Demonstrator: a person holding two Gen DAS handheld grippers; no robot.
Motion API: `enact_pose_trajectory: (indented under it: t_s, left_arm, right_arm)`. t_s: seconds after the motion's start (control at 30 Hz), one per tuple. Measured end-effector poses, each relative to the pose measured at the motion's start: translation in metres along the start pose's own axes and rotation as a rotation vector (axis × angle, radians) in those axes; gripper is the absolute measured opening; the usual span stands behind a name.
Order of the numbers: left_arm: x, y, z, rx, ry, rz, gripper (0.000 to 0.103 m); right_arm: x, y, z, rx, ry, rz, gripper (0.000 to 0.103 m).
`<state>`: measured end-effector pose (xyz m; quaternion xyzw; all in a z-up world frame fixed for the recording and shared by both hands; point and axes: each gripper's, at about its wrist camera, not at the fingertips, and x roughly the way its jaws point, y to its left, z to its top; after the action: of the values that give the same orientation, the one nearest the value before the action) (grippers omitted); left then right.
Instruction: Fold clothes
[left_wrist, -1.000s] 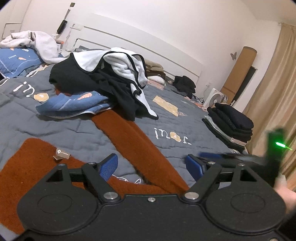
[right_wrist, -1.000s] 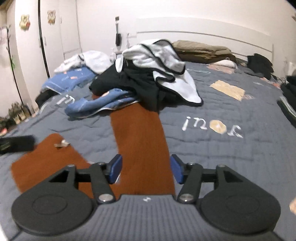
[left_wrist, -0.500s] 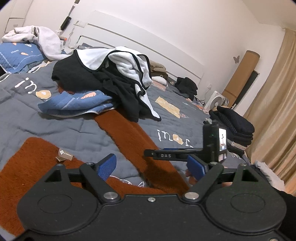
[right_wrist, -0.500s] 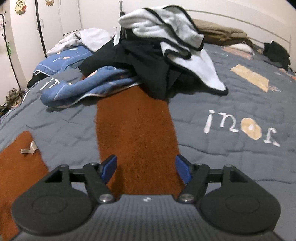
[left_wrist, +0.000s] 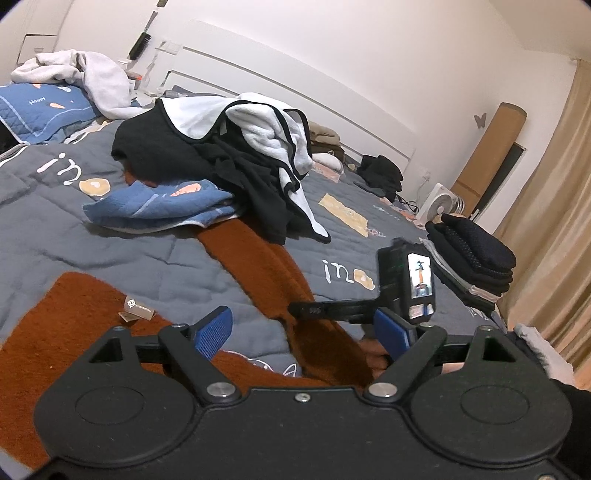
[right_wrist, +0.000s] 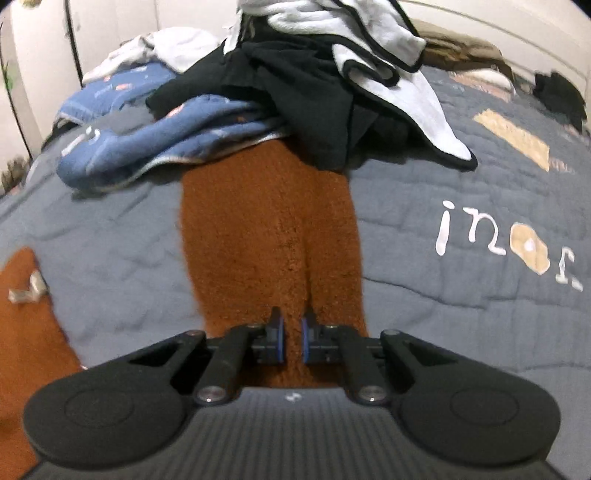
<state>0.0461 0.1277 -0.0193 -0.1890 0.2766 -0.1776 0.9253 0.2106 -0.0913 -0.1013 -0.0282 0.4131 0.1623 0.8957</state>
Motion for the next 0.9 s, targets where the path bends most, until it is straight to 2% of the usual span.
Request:
enact_pose_trajectory:
  t_s: [0.13,0.27,0.5,0.77,0.9]
  left_arm:
    - [-0.001,0.0,0.001,0.001,-0.006,0.003,0.083]
    - [-0.002,0.002,0.002,-0.006,-0.005,0.009,0.083]
    - [-0.004,0.0,0.002,0.005,-0.014,0.008,0.083]
    - [-0.004,0.0,0.002,0.014,-0.017,0.009,0.083]
    - [-0.006,-0.001,0.003,0.016,-0.02,0.006,0.083]
  right_arm:
    - [-0.024,-0.004,-0.001,0.056,-0.053,0.068,0.007]
    - [-0.044,0.01,-0.011,-0.05,-0.047,0.061,0.007]
    - [-0.082,0.01,-0.022,-0.056,-0.072,0.09,0.006]
    - [-0.119,0.008,-0.03,0.026,-0.079,0.21,0.005]
    - [-0.136,0.006,-0.04,0.049,-0.081,0.235,0.005]
